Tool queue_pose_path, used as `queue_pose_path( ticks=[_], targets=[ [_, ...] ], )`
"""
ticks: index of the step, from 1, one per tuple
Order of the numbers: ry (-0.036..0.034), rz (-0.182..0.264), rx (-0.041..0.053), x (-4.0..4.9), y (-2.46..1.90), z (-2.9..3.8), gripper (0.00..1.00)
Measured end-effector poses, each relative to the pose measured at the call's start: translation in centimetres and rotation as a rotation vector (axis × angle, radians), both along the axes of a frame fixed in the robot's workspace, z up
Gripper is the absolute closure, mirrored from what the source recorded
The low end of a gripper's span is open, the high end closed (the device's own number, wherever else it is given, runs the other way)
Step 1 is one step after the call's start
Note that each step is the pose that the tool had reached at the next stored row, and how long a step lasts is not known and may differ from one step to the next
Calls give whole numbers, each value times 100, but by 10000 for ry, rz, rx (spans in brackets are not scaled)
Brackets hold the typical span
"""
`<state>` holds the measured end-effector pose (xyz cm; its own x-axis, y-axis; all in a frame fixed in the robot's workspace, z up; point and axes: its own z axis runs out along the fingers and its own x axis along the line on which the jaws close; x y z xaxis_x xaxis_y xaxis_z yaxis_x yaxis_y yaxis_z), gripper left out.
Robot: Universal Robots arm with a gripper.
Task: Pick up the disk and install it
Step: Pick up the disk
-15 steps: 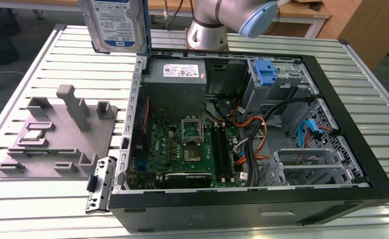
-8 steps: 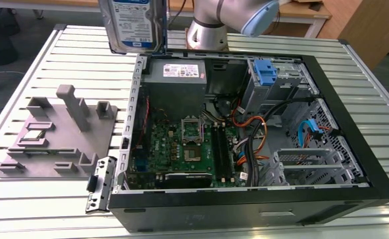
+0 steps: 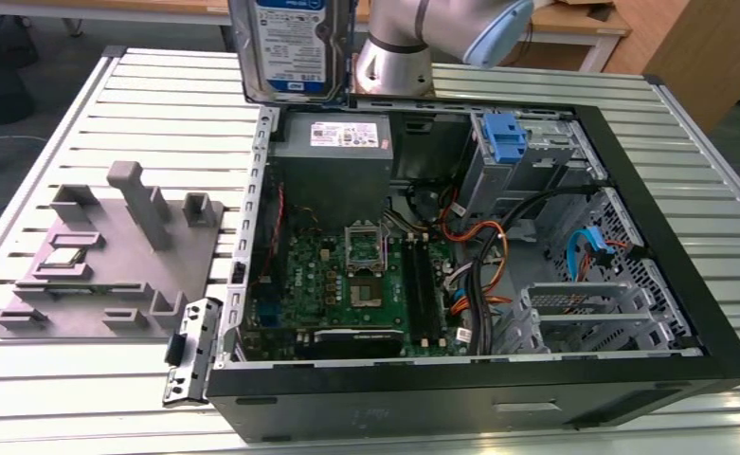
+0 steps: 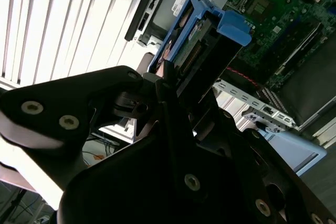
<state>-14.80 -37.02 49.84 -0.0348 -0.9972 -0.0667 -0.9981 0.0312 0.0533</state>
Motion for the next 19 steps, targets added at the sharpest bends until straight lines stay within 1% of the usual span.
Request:
queue_pose_path(
  ticks=[2, 4, 19],
  targets=[
    [5, 0, -1, 71, 0, -1, 65],
    [9, 1, 0, 109, 0, -1, 65],
    [8, -1, 0, 125, -8, -1, 65]
  ],
)
